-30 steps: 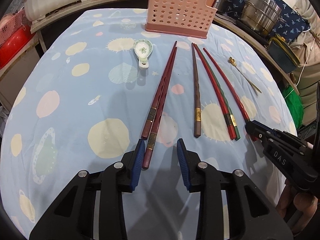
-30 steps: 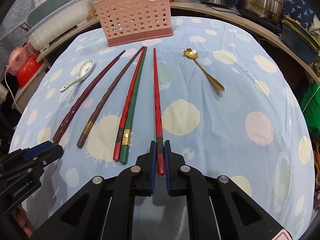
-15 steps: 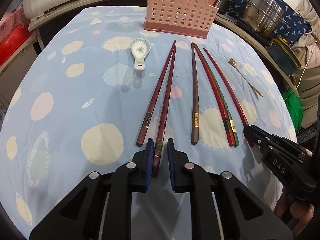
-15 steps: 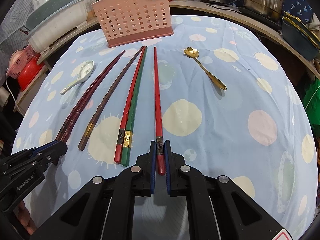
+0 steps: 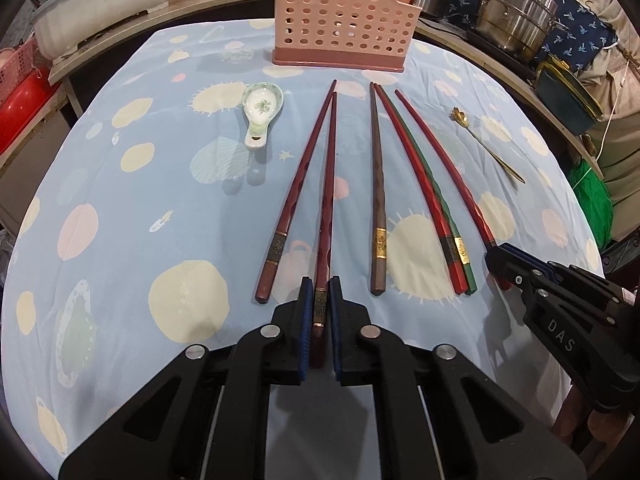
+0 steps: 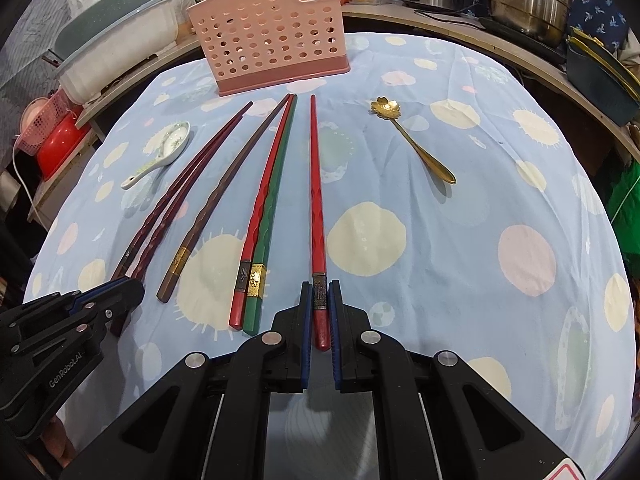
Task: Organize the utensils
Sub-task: 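Lift both held chopsticks and carry them above the pink basket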
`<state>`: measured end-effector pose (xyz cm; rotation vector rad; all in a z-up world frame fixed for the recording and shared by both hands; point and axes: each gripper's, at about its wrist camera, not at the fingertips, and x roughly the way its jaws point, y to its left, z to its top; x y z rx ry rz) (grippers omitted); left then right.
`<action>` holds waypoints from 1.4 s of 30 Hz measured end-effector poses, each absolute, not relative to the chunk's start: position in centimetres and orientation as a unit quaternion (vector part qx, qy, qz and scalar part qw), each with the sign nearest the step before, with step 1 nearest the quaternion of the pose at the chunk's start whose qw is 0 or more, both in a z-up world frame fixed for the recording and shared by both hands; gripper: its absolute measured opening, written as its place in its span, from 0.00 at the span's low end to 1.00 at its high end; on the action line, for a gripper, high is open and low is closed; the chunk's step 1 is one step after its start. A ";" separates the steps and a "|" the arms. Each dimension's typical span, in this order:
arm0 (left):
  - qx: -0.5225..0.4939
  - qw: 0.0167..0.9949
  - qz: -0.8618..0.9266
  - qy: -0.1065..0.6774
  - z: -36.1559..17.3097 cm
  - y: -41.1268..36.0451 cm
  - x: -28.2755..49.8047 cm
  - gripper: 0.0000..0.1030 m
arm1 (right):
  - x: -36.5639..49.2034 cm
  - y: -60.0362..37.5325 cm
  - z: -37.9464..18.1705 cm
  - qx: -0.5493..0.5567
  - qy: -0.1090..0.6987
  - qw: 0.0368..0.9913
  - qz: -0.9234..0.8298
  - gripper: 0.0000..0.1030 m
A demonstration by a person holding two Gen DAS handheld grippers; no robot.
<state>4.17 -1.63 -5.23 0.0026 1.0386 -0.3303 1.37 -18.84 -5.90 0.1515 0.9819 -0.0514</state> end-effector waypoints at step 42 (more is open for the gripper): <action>0.040 0.919 -0.148 0.364 12.4 -2.9 7.1 0.07 | 2.0 -20.5 12.4 0.078 0.294 0.952 -0.014 0.07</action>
